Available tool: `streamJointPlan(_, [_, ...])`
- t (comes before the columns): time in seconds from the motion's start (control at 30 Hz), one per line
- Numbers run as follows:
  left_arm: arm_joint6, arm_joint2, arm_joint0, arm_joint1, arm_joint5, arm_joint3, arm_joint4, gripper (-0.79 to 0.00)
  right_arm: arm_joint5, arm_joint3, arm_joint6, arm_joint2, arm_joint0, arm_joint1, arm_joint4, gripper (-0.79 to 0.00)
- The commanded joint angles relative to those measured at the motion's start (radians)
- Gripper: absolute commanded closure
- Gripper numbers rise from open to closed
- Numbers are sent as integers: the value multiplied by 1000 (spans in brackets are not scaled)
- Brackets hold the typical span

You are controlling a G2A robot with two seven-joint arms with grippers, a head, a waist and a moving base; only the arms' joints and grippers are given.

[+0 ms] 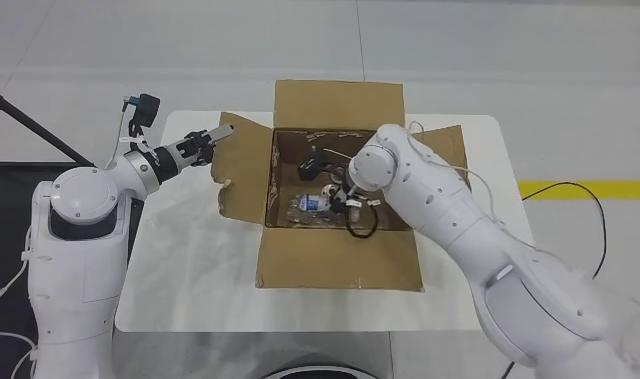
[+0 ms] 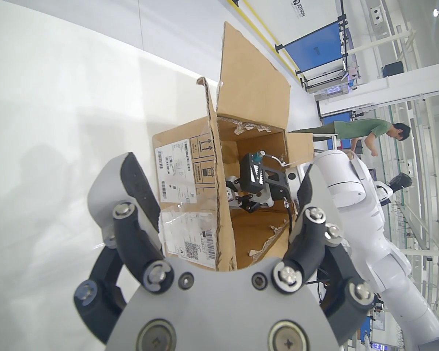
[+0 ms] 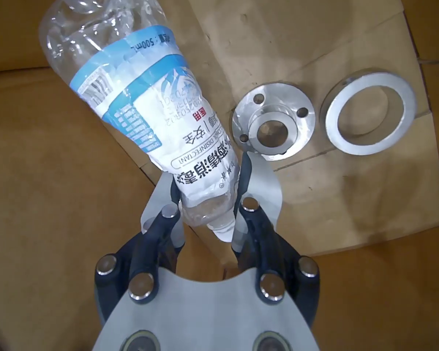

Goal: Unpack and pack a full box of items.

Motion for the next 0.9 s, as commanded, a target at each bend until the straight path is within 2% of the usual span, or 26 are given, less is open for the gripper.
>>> streamJointPlan(0.0, [0, 0, 0, 0, 0, 0, 0, -785, -16, 0, 3, 10, 6, 2, 10, 0])
streamJointPlan(0.23, [0, 0, 0, 0, 0, 0, 0, -785, -86, -44, 49, 80, 17, 30, 95, 0])
streamJointPlan(0.4, [0, 0, 0, 0, 0, 0, 0, -785, -67, -142, 74, 139, 20, 74, 112, 0])
streamJointPlan(0.6, [42, 24, 19, 2, -7, -30, 13, -785, 6, -352, 147, 255, -8, 150, 87, 0])
streamJointPlan(0.87, [79, 32, 29, 10, -26, -71, -16, -785, 140, -685, 263, 452, -130, 250, 2, 0])
